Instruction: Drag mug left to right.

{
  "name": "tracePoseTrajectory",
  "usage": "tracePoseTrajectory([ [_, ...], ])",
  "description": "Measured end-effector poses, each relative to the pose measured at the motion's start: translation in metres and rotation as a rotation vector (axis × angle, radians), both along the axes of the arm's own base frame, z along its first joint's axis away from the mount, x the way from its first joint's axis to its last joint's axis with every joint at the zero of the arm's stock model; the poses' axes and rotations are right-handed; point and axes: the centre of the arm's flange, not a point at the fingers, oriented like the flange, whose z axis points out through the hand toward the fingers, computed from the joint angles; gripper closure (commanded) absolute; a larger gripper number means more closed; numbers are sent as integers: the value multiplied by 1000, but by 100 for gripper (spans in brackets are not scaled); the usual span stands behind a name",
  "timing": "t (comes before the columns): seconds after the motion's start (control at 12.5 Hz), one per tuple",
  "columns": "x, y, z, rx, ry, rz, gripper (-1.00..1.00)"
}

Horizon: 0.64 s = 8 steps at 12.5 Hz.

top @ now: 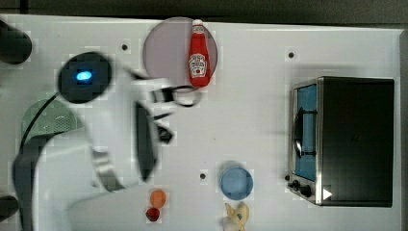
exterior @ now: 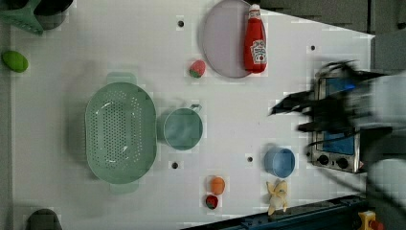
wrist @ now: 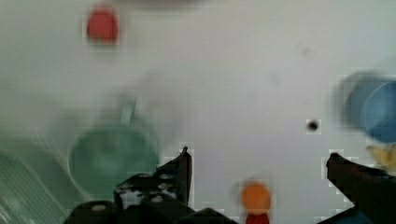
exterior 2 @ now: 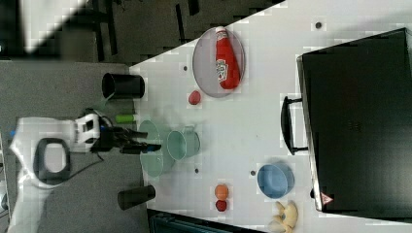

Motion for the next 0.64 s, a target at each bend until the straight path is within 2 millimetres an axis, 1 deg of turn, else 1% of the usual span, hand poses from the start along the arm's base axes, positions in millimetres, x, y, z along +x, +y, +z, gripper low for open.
tracePoseTrajectory([
  [0.08,-13,29,-29,6,44,57,-100],
  [0.16,-28,53,-55,11,84,104,-100],
  [0.24,-42,71,-79,15,96,143,-100],
  [0.32,-52,84,-96,25,89,171,-100],
  [0.4,-57,93,-110,37,63,197,-100],
  [0.48,-62,98,-124,40,32,224,-100],
  [0.64,-65,102,-145,37,-48,289,-100],
])
